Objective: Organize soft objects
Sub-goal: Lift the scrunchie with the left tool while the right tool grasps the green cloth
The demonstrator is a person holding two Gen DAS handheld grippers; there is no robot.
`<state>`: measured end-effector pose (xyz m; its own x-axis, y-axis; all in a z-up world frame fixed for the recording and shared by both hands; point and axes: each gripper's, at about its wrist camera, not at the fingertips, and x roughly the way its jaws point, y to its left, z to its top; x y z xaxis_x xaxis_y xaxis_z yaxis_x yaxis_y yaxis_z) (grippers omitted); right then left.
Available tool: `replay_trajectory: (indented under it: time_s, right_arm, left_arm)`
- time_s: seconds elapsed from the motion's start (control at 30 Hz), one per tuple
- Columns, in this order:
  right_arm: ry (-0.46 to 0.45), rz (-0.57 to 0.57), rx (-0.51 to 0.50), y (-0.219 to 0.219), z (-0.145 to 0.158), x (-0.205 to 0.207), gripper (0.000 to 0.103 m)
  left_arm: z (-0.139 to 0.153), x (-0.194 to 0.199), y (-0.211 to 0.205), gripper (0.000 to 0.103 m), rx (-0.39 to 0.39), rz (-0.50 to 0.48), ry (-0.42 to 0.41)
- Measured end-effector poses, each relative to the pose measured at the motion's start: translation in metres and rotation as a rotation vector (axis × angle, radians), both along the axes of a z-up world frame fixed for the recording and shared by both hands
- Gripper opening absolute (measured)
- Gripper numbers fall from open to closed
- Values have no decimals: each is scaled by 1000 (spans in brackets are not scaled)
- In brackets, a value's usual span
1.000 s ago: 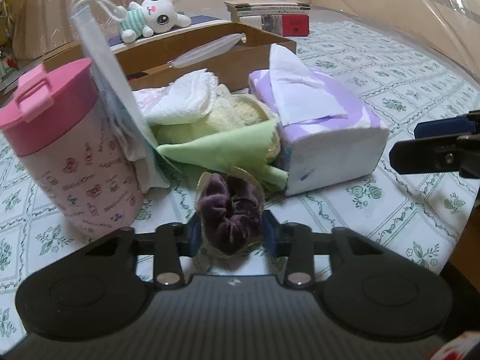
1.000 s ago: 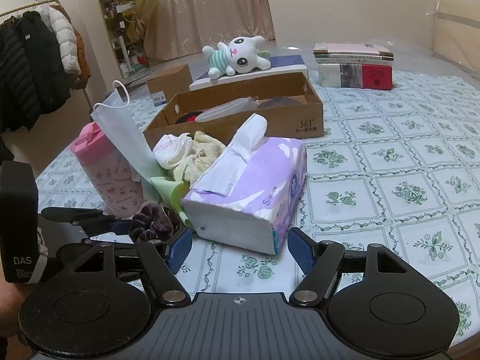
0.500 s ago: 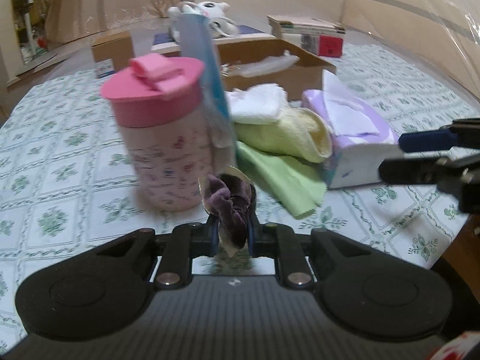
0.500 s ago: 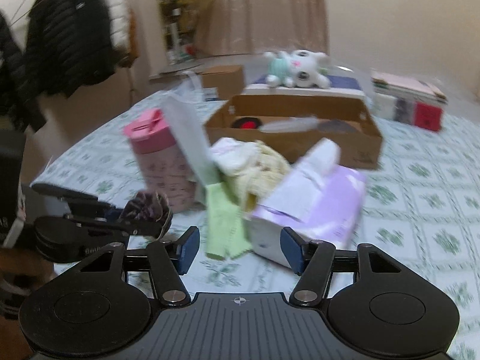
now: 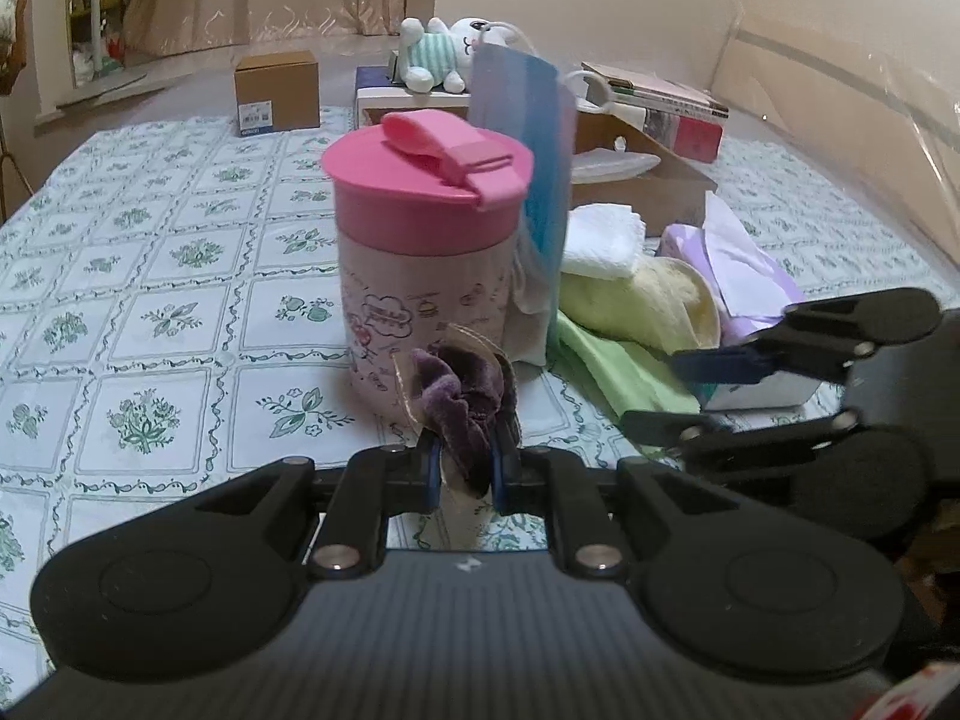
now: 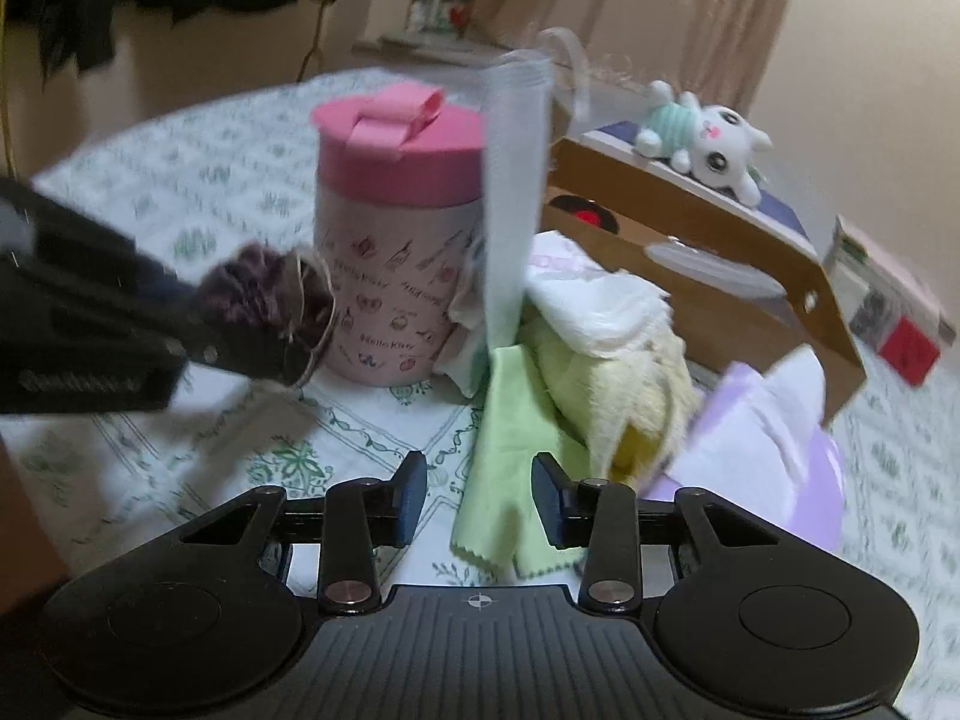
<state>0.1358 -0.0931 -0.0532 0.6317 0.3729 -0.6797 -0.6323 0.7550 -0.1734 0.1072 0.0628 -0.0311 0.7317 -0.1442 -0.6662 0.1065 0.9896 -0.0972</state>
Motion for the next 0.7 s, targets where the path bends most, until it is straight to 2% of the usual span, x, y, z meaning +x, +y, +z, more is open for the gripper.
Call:
replay_trajectory:
  time_s: [0.17,0.37,0.4,0.47,0.53,0.7]
  right_arm:
    - [-71,4,-146,20,-20,7,33]
    - [-112,0,-244,33,-36,18,29]
    - [-113,5,-253,34,-37,18,26]
    - [-120,11,-268,35,-40,17,4]
    - [-124,9,-272,35,-41,14,2]
    - [-75,12,-204,27,-30,-2,1]
  left_arm:
    - [-6,1,10,13,-23,3,8]
    - [-12,0,18,13,-40,3,16]
    - [-13,1,19,13,-42,3,17]
    - [-14,0,20,13,-42,3,18]
    - [-15,-1,20,13,-40,5,20]
    - [-11,-9,21,13,-35,10,14]
